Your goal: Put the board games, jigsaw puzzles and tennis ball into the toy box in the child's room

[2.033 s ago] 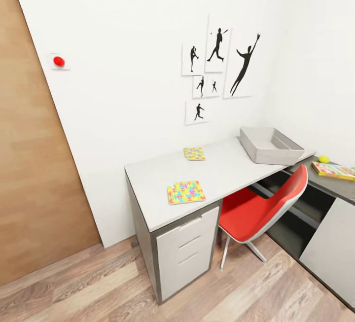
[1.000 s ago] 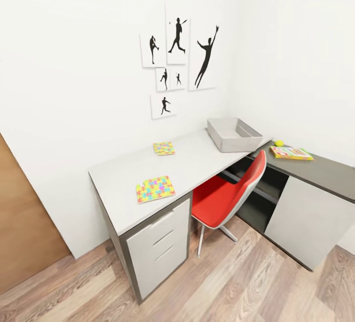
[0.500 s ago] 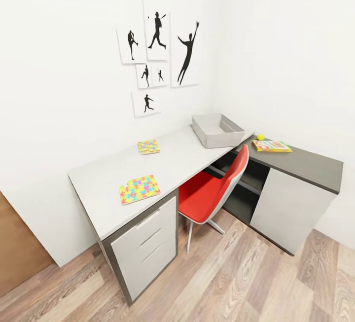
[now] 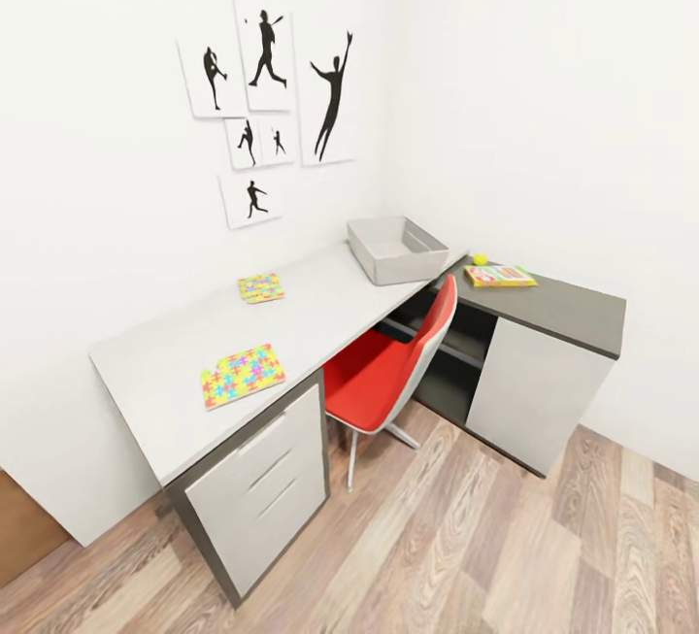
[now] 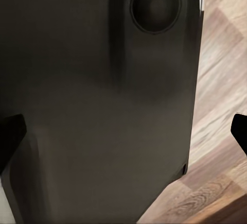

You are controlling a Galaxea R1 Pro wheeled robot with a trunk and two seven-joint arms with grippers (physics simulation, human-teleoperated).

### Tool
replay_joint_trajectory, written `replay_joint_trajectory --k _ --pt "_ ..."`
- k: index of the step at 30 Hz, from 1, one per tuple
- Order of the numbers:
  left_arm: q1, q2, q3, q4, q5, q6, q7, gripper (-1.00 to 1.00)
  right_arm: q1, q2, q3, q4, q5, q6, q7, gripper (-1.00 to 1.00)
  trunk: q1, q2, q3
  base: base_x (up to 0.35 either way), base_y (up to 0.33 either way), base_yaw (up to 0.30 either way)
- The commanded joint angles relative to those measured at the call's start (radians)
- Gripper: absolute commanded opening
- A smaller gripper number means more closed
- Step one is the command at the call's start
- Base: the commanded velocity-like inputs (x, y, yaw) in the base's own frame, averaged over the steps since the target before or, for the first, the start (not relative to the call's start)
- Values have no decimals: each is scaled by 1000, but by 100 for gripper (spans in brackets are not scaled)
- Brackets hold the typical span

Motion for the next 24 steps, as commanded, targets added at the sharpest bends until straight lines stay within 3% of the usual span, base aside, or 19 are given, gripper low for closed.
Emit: replay_joint_trajectory --k 1,24 --pt "0 0 0 0 0 -3 0 100 0 0 0 0 -1 -3 0 100 0 0 -2 0 0 -204" --pt "0 -1 -3 0 0 -3 0 100 0 -1 0 0 -2 -3 0 100 0 0 -29 0 0 -204"
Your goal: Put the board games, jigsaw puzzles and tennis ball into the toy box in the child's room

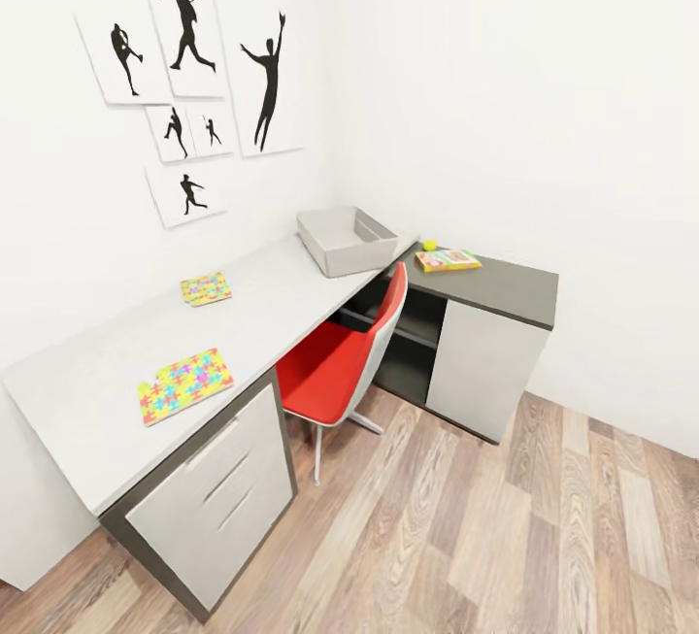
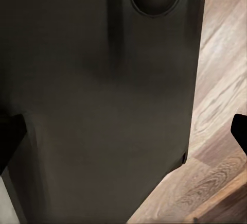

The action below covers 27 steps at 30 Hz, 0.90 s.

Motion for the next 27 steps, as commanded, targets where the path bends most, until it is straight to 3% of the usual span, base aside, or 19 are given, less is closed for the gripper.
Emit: replay_joint_trajectory --k 1,20,27 --pt "0 0 -1 0 0 -3 0 100 0 0 0 0 -1 -3 0 100 0 0 -2 0 0 -203" --pt "0 -7 8 0 7 -3 0 100 1 -4 -4 0 -1 -1 -8 100 0 0 -13 0 0 -193" --pt "0 -7 9 0 7 -3 0 100 1 -32 -4 1 -1 1 -10 100 0 0 -13 0 0 -242"
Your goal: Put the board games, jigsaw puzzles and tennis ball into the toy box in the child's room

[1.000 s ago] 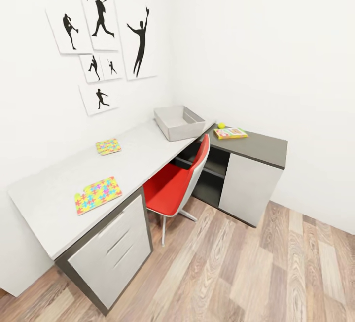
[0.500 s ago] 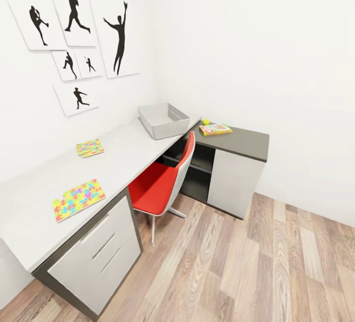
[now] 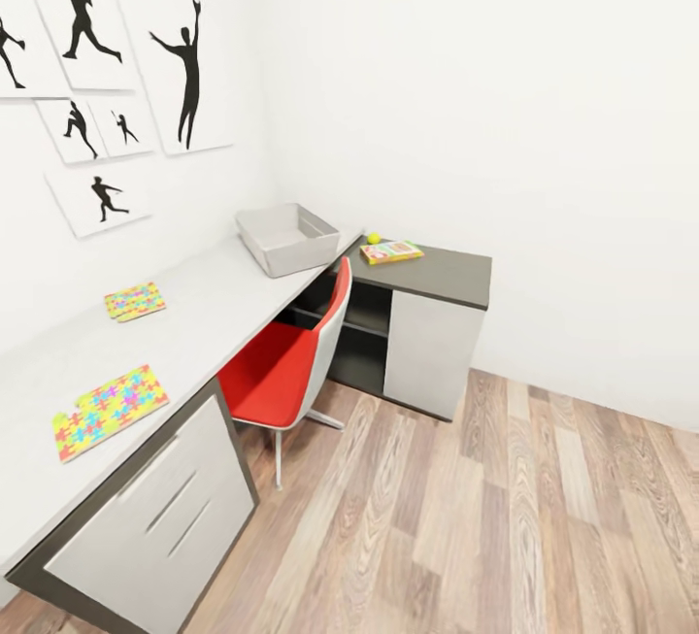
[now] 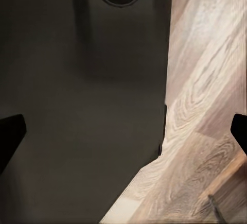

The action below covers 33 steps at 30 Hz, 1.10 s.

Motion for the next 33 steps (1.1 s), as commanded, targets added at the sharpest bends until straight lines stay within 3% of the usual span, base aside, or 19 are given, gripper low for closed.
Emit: replay_joint_trajectory --k 1,20,33 --pt "0 0 -2 0 -1 -3 0 100 0 -2 0 0 -1 -4 -1 100 0 0 0 0 0 -250" --pt "0 -1 -10 0 -6 -4 0 100 0 -38 1 0 -1 -6 -1 100 0 0 18 0 0 -227" --pt "0 4 -9 -1 -8 -4 0 100 0 -41 2 0 -1 -6 -1 100 0 0 34 0 0 -220"
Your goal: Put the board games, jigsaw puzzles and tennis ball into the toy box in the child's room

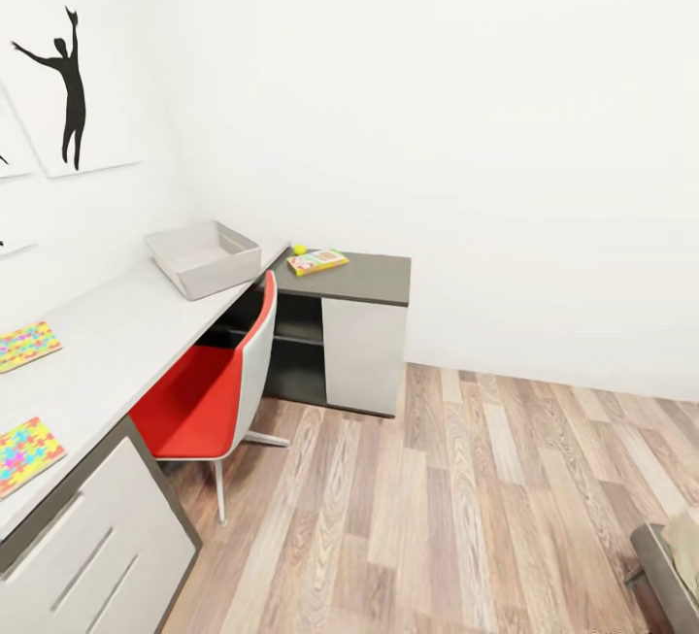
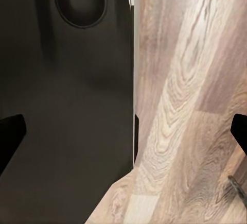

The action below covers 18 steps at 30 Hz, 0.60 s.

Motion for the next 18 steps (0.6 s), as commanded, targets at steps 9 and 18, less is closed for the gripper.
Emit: replay_joint_trajectory --k 9,18 --pt "-1 4 -1 -19 -2 -3 0 100 0 1 1 0 -1 -3 0 100 -31 56 35 0 0 -219" --pt "-1 16 -2 -43 -2 -3 0 100 0 3 0 0 0 -2 0 100 -65 119 73 0 0 -176"
